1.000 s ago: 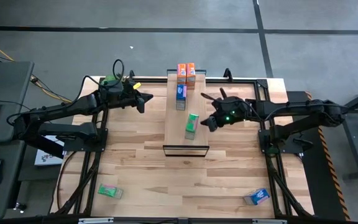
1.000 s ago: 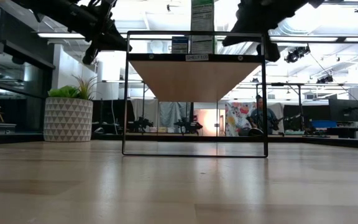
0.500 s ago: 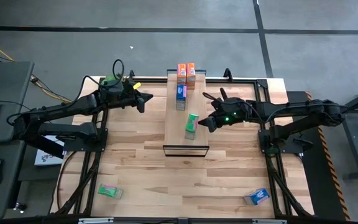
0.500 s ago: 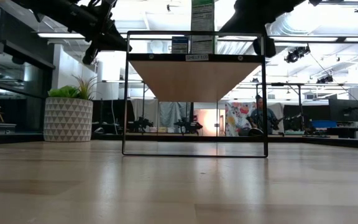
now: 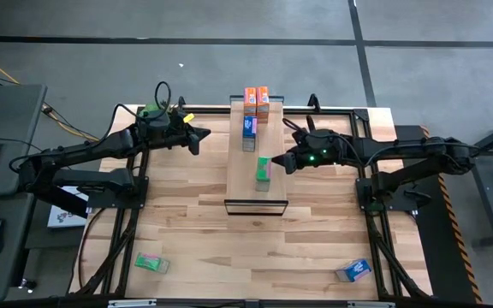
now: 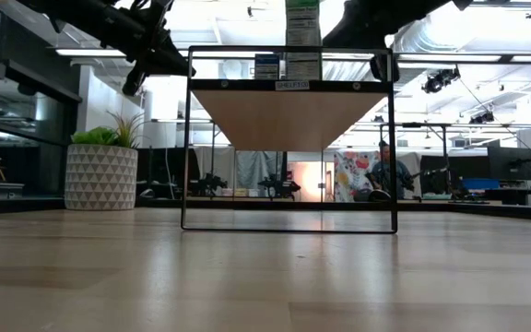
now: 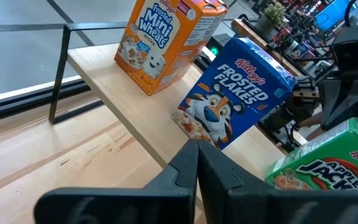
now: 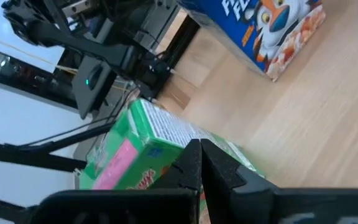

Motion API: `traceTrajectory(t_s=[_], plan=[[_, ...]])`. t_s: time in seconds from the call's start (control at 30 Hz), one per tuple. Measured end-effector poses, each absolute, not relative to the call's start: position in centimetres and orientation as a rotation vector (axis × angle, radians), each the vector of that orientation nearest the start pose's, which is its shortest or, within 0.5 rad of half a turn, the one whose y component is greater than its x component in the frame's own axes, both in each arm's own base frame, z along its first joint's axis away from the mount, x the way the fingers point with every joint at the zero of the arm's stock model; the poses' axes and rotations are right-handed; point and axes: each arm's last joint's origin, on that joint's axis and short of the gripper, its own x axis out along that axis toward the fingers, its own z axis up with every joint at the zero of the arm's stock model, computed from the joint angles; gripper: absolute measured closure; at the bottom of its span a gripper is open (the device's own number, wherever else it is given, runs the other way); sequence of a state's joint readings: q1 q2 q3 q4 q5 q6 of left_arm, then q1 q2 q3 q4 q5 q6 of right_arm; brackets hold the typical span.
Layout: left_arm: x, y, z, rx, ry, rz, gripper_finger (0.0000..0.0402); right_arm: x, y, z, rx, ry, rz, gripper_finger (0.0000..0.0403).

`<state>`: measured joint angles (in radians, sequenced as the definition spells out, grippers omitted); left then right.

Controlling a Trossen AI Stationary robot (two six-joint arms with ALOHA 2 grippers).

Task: Stack cereal on shelf
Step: Put the top green cereal box on the shelf, then put the green cereal box on the shelf aligned with the other green cereal box

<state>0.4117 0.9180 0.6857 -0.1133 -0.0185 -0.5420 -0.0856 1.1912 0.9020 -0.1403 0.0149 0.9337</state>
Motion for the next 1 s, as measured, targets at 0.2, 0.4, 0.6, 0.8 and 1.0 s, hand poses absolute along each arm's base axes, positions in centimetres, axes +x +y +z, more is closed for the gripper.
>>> traceTrajectory(t_s=[0.2, 0.4, 0.6, 0.8, 1.0], plan=[[18.6, 8.2, 28.3, -0.596, 0.209, 0.531, 0.0402, 26.1, -2.6, 29.6, 0.916, 0.343, -0.306, 0.0403], [18.6, 8.2, 28.3, -0.595, 0.205, 0.53, 0.0402, 25.9, -3.7, 29.7, 0.88, 0.334, -0.326, 0.0403], [18.3, 8.0, 30.6, -0.568, 0.146, 0.472, 0.0401, 24.5, -4.8, 30.9, 0.843, 0.297, -0.307, 0.0403], [17.6, 7.4, 32.9, -0.486, 0.095, 0.367, 0.0401, 23.0, -5.0, 32.5, 0.808, 0.224, -0.292, 0.0403], [17.1, 6.9, 34.1, -0.478, 0.071, 0.258, 0.0366, 22.5, -4.8, 33.0, 0.805, 0.201, -0.287, 0.0403]])
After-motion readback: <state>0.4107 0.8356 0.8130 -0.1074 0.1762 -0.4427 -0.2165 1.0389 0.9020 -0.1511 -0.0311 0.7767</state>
